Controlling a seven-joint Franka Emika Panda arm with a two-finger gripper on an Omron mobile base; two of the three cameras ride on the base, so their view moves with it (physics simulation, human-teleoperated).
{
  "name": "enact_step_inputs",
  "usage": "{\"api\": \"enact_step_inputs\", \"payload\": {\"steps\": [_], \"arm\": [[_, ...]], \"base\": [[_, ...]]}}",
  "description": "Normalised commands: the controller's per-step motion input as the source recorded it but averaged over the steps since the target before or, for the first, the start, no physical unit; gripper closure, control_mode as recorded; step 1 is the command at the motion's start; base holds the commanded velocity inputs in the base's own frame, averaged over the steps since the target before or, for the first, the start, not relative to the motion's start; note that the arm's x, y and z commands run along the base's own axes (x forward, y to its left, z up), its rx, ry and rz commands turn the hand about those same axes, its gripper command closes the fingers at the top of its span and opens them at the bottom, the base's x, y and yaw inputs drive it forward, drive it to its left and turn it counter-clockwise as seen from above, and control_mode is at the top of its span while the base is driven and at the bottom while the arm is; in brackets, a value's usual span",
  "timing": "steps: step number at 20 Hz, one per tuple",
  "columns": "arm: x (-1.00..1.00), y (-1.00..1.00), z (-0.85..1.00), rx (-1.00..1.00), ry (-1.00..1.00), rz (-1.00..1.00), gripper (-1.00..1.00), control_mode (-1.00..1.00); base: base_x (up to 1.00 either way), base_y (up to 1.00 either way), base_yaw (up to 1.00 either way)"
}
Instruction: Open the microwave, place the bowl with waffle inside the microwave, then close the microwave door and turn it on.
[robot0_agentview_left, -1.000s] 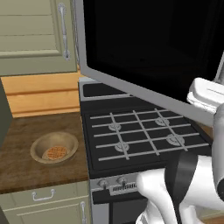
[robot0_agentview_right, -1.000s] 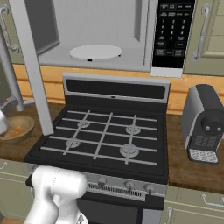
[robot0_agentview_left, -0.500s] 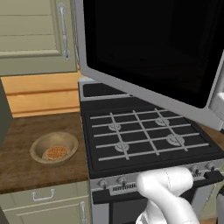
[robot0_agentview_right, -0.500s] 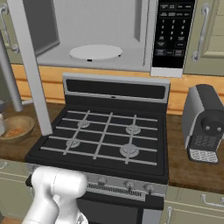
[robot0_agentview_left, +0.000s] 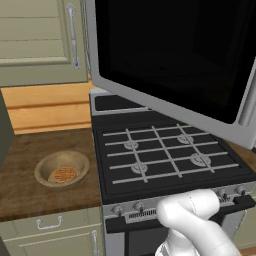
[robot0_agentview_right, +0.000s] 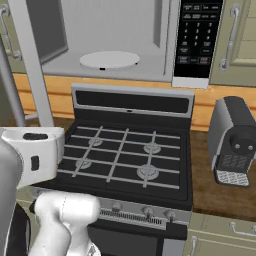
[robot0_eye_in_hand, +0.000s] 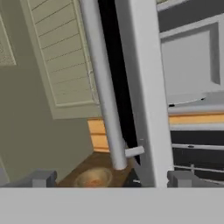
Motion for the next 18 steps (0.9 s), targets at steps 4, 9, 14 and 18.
{"api": "enact_step_inputs", "payload": {"steps": [4,9,14,18], "arm": [[0.58,-0.53,-0.44,0.09,-0.01,0.69,-1.0,-1.0],[0.77,-0.59,-0.27,0.13,-0.12,0.65,-1.0,-1.0],[0.97,-0.22,-0.25,0.09,-0.07,0.33,-1.0,-1.0],[0.98,0.0,-0.29,0.01,0.0,0.03,-1.0,-1.0]], "base": [[0.0,0.0,0.0],[0.0,0.0,0.0],[0.0,0.0,0.0],[0.0,0.0,0.0]]}}
